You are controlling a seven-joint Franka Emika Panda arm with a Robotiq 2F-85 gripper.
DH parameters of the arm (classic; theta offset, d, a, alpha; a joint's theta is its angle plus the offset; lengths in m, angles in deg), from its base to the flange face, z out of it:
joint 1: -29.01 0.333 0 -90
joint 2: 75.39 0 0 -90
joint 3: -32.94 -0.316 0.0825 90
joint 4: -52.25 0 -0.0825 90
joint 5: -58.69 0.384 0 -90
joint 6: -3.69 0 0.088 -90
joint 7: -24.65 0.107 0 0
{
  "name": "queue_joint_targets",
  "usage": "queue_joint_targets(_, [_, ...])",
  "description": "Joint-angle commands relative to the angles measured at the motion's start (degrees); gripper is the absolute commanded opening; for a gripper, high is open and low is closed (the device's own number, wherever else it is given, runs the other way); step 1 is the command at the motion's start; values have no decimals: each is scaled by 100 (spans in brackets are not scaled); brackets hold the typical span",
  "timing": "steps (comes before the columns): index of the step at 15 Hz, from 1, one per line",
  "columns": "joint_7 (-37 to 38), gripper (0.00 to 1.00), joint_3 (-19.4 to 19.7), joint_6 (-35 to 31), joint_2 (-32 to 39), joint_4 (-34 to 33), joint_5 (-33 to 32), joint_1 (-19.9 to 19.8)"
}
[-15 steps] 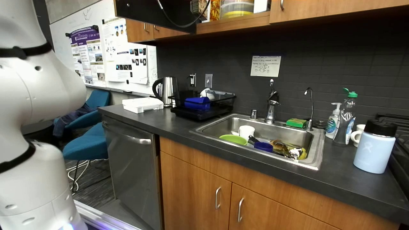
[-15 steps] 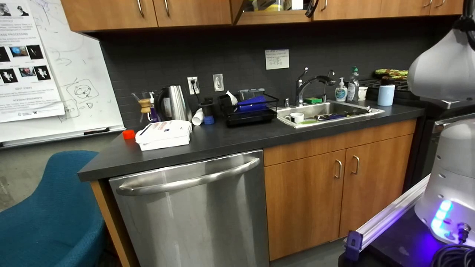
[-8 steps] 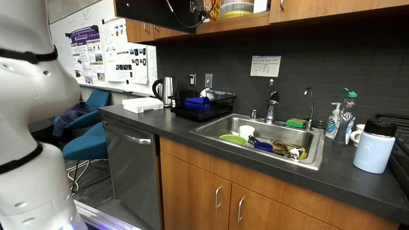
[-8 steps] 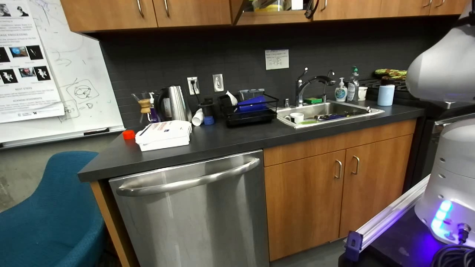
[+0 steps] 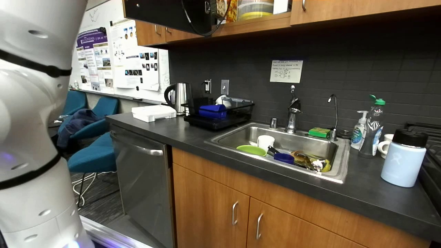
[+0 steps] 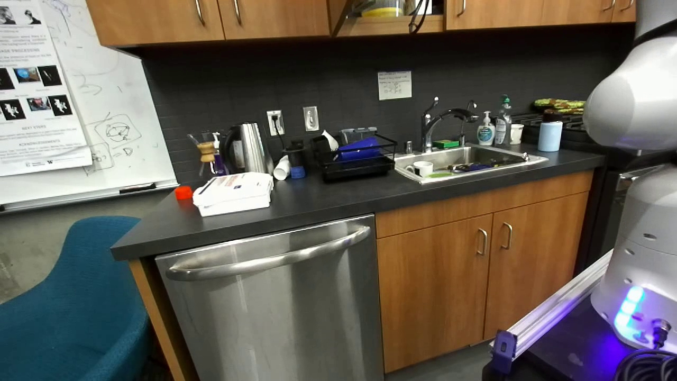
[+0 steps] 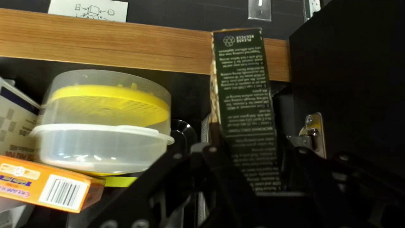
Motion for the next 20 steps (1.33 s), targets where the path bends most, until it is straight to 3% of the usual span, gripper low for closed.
queue_joint_targets(1, [-6, 13, 404, 483, 617, -1332, -590, 1223])
queue_joint_targets(2, [-210, 13, 1386, 308, 390, -1460, 94, 1726])
queue_joint_targets(3, [-284, 13, 1697, 342, 468, -1719, 251, 2017])
queue_joint_targets(6, [-474, 13, 3170, 399, 561, -2345, 1080, 2897])
queue_joint_targets(10, [-806, 13, 4982, 604, 752, -3012, 2378, 3698])
queue_joint_targets(13, [-950, 13, 5698, 850, 954, -3389, 2925, 3892])
queue_joint_targets(15, [-975, 13, 5978, 976, 1075, -3552, 3139, 3951])
queue_joint_targets(17, [-947, 13, 6159, 1078, 1187, -3693, 3293, 3981])
queue_joint_targets(18, [-836, 13, 5933, 769, 811, -2962, 3126, 3851])
queue_joint_targets(19, [-829, 13, 5963, 759, 833, -2964, 3134, 3864])
queue_joint_targets(20, [-924, 13, 6245, 1099, 1264, -3728, 3348, 4000])
